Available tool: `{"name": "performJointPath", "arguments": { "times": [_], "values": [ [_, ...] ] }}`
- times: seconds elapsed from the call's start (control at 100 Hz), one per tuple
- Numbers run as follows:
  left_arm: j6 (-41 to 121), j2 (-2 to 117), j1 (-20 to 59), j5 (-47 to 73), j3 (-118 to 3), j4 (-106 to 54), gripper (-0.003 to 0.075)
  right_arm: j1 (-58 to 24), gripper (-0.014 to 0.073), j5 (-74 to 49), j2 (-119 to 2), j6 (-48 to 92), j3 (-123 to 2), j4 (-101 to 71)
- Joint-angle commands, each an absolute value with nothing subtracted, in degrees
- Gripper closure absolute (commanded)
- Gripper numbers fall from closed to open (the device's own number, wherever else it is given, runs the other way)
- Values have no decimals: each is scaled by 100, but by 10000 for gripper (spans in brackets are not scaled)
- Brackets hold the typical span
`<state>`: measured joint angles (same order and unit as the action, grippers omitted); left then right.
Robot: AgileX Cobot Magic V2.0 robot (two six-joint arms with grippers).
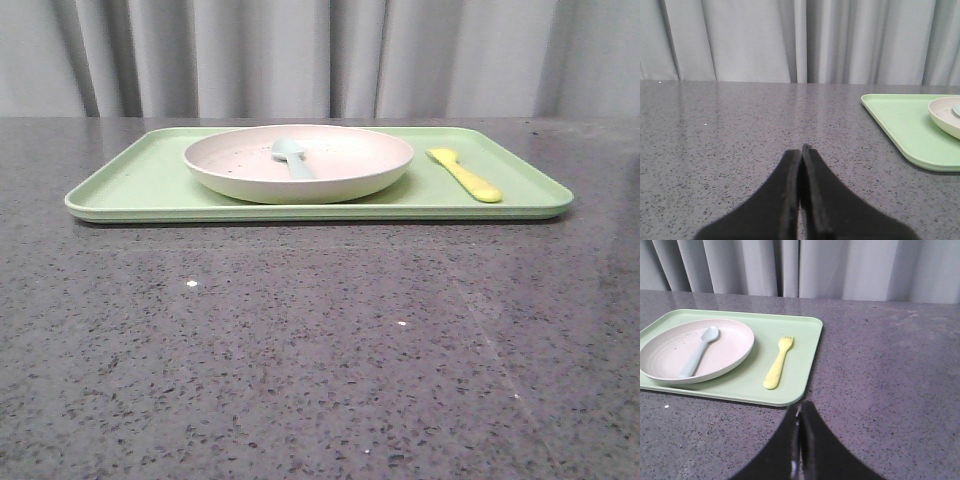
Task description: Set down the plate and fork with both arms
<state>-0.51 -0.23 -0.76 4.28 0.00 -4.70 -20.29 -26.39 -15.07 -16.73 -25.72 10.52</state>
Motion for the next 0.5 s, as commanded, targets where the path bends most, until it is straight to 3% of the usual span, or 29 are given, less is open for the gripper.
{"name": "performJointPath", "arguments": {
  "times": [0.0,0.16,0.49],
  "values": [
    [-84,-204,-83,0,68,-492,741,-2014,662,-2264,-1563,-1664,-2709,1151],
    [-84,-204,-83,0,68,-492,741,-1678,662,-2032,-1550,-1586,-2630,1144],
    [-84,-204,-83,0,68,-492,741,-781,662,337,-1518,-959,-1587,599]
  ]
}}
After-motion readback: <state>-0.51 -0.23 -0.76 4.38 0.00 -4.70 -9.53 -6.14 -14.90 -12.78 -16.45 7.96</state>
